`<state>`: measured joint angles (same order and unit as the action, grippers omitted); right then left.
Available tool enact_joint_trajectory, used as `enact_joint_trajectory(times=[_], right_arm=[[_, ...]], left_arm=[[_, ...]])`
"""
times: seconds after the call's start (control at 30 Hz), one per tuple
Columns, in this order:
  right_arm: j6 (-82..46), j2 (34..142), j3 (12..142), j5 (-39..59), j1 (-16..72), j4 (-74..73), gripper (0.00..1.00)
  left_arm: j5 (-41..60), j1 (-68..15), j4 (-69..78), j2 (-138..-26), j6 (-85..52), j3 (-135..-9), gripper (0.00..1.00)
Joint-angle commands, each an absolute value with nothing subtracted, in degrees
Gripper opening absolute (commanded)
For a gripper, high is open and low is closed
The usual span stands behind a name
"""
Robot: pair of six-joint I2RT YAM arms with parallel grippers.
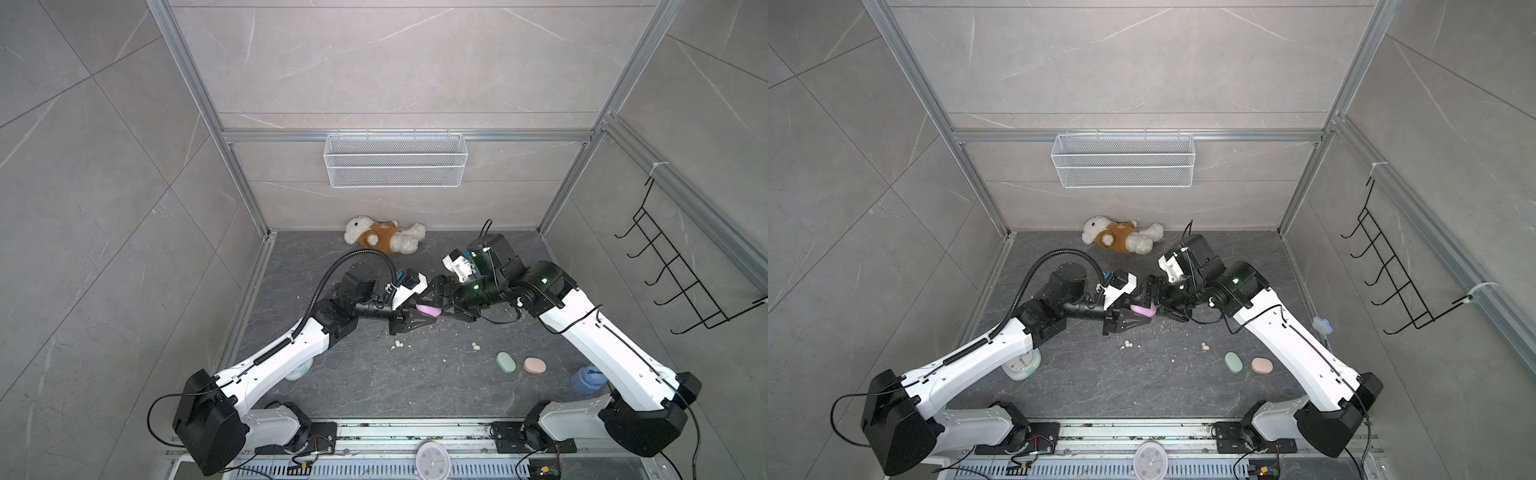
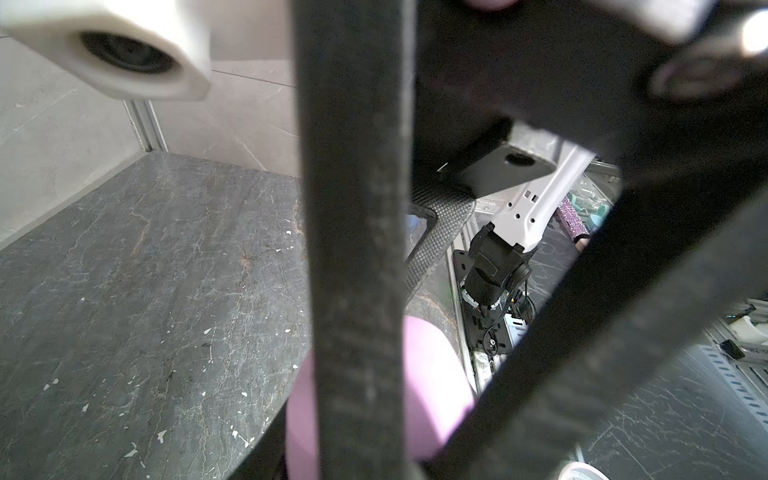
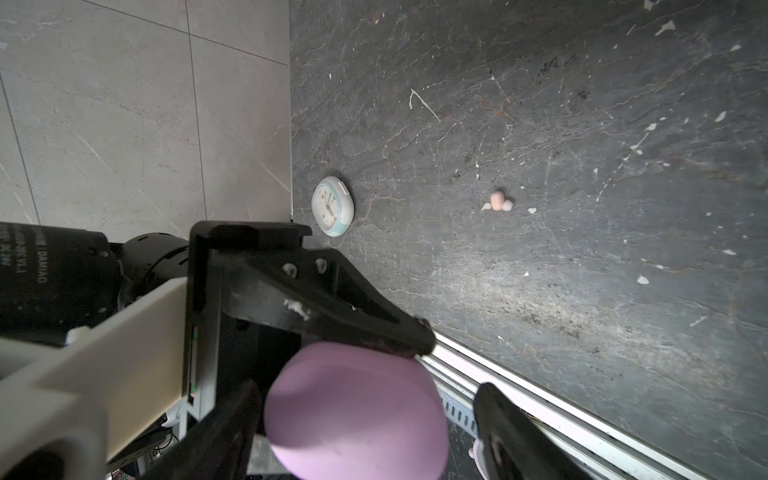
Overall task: Insert the wireless bluetooth earbuds into the charging case
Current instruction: 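Grasp the closed purple case with the right gripper while the left gripper opens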
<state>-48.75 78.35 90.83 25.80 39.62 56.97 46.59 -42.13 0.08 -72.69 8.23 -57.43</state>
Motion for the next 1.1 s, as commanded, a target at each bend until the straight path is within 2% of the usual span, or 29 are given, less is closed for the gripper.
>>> enact_joint_trajectory(times=[0.0, 0.43, 0.77, 0.87, 1.07], right_arm=[[-49.96, 78.79, 89.96, 27.85, 39.49, 55.25, 0.79], [-50.27, 78.93, 88.94, 29.31, 39.39, 54.93, 0.69], [-50.45, 78.52, 88.78, 29.19, 39.39, 54.58, 0.57], [-50.76, 77.91, 88.45, 27.95, 39.38, 54.67, 0.55], [-50.17, 76.26, 86.31, 24.41, 37.87, 56.06, 0.54]], left_arm=[[46.44, -42.45, -0.29, -71.06, 10.55, -59.94, 0.26], [46.18, -42.54, -0.22, -71.24, 10.63, -60.03, 0.26], [45.97, -42.7, -0.27, -71.56, 10.48, -60.21, 0.28], [45.53, -42.79, -0.09, -71.54, 9.99, -60.15, 0.37], [42.81, -42.73, 1.4, -70.24, 7.56, -58.27, 0.75]])
